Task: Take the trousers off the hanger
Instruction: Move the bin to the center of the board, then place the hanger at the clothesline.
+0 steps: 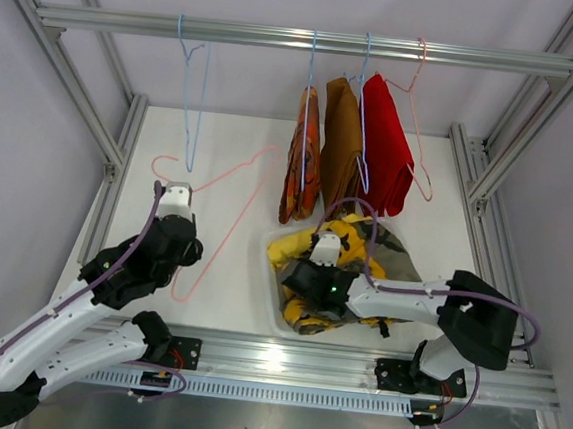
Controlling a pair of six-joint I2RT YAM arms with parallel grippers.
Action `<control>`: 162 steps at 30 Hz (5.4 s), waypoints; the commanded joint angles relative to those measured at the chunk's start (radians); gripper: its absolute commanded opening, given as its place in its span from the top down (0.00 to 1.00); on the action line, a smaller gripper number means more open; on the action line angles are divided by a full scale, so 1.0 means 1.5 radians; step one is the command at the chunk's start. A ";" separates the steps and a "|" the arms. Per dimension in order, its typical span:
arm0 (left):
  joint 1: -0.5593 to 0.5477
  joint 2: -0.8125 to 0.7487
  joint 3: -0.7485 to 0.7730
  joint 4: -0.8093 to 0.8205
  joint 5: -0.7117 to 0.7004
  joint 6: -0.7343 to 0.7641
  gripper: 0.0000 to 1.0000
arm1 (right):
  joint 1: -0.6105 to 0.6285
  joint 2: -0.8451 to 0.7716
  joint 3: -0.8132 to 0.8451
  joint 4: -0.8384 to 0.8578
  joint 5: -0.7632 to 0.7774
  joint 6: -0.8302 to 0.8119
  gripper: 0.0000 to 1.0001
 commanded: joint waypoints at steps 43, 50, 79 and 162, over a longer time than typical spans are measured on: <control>-0.006 -0.044 0.114 -0.046 0.037 -0.006 0.99 | 0.248 -0.179 0.358 -0.134 0.127 -0.127 0.61; -0.006 -0.085 0.167 -0.055 0.112 -0.015 1.00 | 0.189 -0.140 0.353 0.019 0.062 -0.123 0.64; -0.006 -0.133 0.149 -0.009 0.134 0.042 0.99 | 0.167 -0.039 0.380 0.316 -0.070 -0.213 0.61; -0.006 -0.189 0.145 0.120 0.333 0.084 0.99 | 0.053 0.128 0.359 0.337 -0.248 -0.078 1.00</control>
